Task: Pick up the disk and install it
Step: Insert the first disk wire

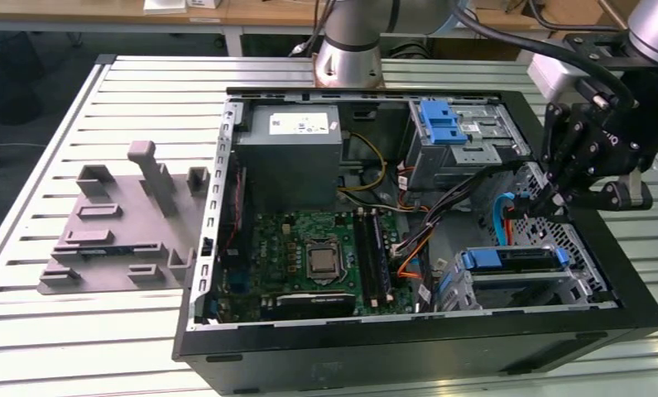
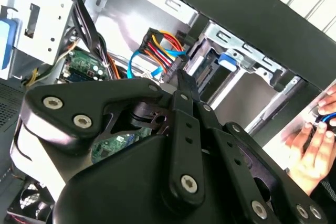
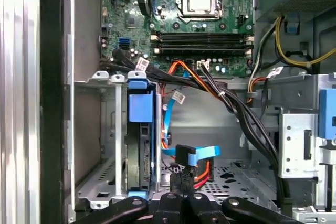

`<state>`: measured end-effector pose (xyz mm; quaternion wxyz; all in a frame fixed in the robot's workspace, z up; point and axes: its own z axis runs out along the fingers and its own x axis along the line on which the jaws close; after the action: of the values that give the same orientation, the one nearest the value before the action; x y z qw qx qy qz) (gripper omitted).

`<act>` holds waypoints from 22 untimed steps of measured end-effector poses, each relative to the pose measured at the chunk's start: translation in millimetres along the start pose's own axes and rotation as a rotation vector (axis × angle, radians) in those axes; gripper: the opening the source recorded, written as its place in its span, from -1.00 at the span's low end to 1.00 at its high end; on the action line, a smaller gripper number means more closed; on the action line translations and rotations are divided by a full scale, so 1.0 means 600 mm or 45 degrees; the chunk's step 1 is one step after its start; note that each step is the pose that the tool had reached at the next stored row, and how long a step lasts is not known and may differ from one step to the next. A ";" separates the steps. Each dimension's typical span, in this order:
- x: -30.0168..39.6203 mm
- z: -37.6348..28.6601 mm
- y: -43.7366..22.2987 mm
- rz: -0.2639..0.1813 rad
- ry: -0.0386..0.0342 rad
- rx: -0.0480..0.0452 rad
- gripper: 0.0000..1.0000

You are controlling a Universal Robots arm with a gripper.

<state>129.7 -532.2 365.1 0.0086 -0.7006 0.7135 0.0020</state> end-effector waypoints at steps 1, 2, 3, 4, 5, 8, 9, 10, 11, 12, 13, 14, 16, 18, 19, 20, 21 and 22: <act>0.000 0.000 0.000 0.000 0.0000 0.003 -0.79; 0.000 0.000 0.000 0.000 -0.0001 0.003 -0.79; 0.000 0.000 0.000 0.000 -0.0001 0.004 -0.79; 0.000 0.000 0.000 0.000 0.0000 0.004 -0.79; 0.000 0.000 0.000 0.000 0.0000 0.004 -0.79; 0.000 0.000 0.000 0.000 -0.0002 0.004 -0.79; 0.000 0.000 0.000 0.000 -0.0002 0.004 -0.79; 0.000 0.000 0.000 0.000 -0.0002 0.004 -0.79; 0.000 0.000 0.000 0.000 0.0002 0.005 -0.77; -0.001 0.000 0.001 0.000 0.0020 0.008 -0.77; -0.001 0.000 0.001 0.000 0.0038 0.011 -0.65; -0.001 0.000 0.002 0.000 0.0058 0.016 -0.65; -0.003 0.000 0.004 0.000 0.0111 0.023 -0.65; -0.006 0.000 0.005 -0.001 0.0173 0.029 -0.62; -0.009 0.000 0.006 -0.001 0.0221 0.029 -0.62; -0.012 0.000 0.006 -0.001 0.0263 0.030 -0.62; -0.014 0.000 0.007 -0.001 0.0312 0.031 -0.50; -0.017 0.000 0.008 -0.001 0.0374 0.032 -0.50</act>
<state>125.4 -521.8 365.0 0.0069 -0.7007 0.7132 -0.0172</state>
